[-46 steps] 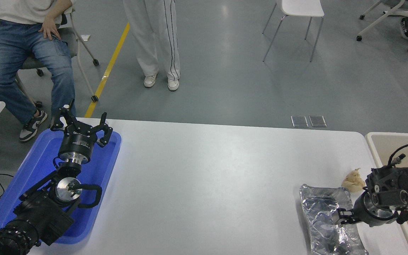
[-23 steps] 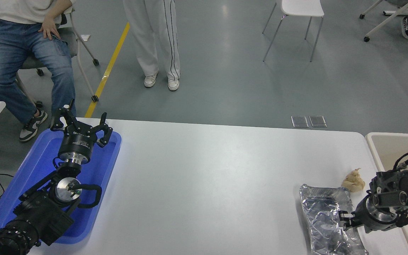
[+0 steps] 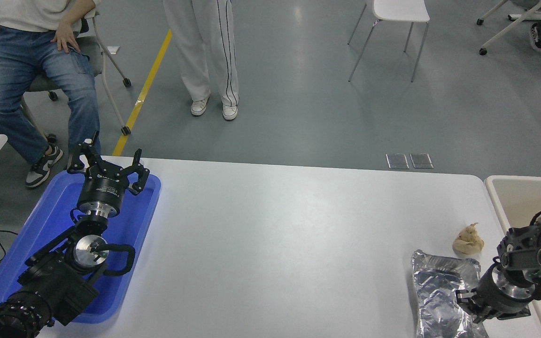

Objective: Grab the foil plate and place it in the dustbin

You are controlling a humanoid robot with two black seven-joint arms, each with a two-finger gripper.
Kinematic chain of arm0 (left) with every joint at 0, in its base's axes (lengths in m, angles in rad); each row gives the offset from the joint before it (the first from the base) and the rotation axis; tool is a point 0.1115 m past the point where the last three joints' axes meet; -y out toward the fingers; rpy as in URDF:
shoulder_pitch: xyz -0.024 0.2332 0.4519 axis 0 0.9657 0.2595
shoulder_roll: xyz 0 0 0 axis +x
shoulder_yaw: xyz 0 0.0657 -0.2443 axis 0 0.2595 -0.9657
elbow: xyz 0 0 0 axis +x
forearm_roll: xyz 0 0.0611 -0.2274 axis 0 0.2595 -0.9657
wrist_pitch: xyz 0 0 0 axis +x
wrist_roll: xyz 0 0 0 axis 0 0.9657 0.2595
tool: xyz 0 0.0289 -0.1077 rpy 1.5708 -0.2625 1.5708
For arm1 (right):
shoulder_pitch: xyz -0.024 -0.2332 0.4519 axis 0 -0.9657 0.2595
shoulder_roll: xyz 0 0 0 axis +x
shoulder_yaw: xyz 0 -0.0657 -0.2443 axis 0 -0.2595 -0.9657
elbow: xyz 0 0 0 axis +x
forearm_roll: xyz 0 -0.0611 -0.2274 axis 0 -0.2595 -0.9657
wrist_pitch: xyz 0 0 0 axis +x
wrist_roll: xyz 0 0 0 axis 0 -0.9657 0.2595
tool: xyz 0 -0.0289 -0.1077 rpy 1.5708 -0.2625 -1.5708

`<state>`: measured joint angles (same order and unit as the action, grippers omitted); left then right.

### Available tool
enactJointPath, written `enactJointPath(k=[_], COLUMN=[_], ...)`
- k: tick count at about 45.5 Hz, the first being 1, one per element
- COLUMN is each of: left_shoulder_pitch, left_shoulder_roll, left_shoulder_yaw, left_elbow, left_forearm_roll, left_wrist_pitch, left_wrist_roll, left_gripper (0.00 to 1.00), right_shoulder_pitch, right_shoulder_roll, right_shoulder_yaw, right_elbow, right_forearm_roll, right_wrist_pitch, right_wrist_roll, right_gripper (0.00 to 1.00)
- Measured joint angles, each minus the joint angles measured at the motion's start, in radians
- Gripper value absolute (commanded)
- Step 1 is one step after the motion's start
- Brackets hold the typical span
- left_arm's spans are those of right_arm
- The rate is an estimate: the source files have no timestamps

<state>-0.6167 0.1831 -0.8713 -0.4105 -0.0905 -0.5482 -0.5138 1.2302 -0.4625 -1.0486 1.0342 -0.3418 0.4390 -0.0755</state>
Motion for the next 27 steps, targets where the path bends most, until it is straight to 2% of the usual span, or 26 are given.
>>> enactJointPath(k=[27], left_shoulder_pitch=[0.0], left_shoulder_roll=[0.0], left_shoulder_yaw=[0.0], left_elbow=[-0.001], left_forearm_roll=[0.0], left_wrist_pitch=[0.0], left_wrist_roll=[0.0], left_gripper=[1.0], right_shoulder_pitch=[0.063], right_shoulder_roll=[-0.032], right_shoulder_yaw=[0.037], right_elbow=[0.035], right_forearm_roll=[0.005], right_wrist_pitch=[0.085], right_wrist_roll=[0.0], right_gripper=[0.0])
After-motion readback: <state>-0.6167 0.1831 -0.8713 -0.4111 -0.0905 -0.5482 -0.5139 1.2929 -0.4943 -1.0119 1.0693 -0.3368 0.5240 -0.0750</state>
